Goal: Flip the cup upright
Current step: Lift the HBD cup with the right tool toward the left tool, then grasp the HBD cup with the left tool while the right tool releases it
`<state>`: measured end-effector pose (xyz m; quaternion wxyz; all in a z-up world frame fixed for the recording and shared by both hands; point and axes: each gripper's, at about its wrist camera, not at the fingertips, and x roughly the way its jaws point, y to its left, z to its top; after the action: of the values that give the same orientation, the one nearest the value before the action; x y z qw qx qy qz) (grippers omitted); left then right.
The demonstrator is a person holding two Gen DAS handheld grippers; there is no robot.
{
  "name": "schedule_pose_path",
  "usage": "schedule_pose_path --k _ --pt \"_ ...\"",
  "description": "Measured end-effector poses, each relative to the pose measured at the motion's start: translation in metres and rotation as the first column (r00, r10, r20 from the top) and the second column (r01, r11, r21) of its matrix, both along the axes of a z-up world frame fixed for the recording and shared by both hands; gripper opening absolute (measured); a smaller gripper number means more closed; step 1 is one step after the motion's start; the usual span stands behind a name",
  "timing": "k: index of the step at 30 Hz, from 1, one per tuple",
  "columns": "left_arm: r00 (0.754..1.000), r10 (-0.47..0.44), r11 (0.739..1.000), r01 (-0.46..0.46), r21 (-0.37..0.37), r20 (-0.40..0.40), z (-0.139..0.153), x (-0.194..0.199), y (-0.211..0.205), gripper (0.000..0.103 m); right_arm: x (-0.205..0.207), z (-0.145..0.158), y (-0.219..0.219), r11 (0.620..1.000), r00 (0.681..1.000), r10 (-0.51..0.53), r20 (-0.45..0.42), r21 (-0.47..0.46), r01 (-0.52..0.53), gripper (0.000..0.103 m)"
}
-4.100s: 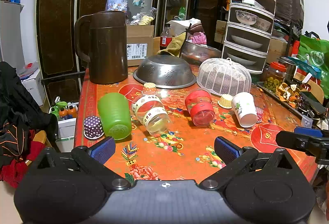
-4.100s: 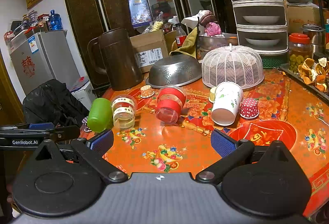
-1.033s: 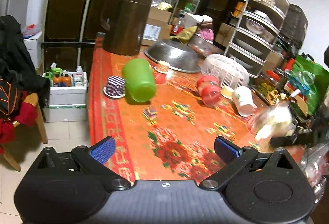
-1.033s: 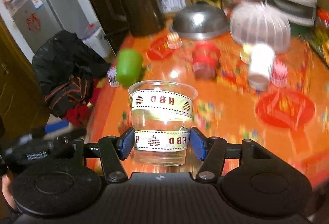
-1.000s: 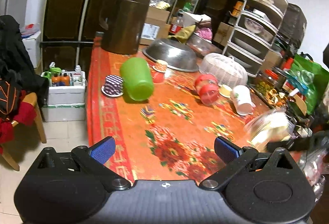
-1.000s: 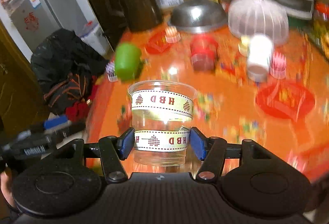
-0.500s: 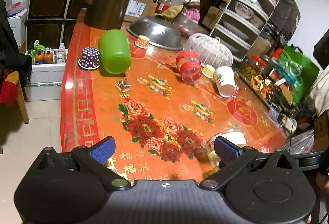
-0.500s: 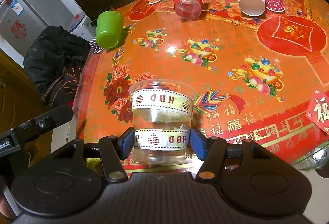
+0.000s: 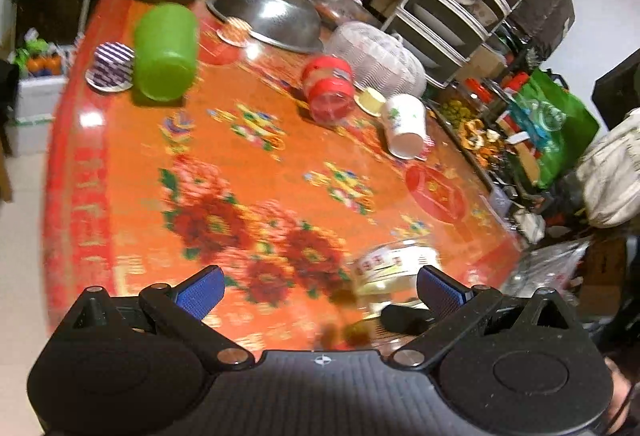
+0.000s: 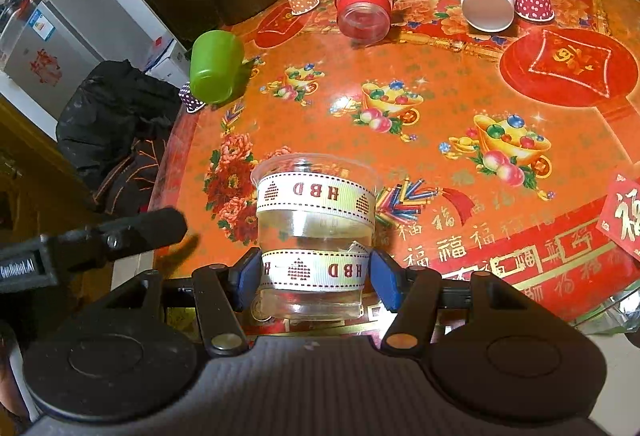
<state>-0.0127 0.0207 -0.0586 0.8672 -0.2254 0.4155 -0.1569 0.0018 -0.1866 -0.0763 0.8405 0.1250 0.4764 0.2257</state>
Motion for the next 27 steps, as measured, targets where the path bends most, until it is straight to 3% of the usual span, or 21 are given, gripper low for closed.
schedule_pose_path --k 8,15,19,27 --pt "0.989 -0.087 0.995 0.08 -0.064 -0.115 -0.011 0.031 -0.039 0.1 0.0 -0.005 -0.011 0.998 1.0 0.015 -0.004 0.065 -0.014 0.06" --pt "0.986 -0.091 0.992 0.078 -0.099 -0.139 -0.012 0.041 -0.059 0.098 0.001 -0.01 -0.019 0.992 0.999 0.032 -0.007 0.118 -0.031 0.06" --pt "0.983 -0.083 0.995 0.072 -0.072 -0.162 -0.014 0.046 -0.067 0.086 0.002 -0.012 -0.022 0.99 0.999 0.043 -0.009 0.138 -0.041 0.06" --pt "0.981 -0.075 0.997 0.071 -0.027 -0.178 -0.014 0.051 -0.077 0.083 0.003 -0.013 -0.028 0.986 0.998 0.056 -0.008 0.16 -0.054 0.06"
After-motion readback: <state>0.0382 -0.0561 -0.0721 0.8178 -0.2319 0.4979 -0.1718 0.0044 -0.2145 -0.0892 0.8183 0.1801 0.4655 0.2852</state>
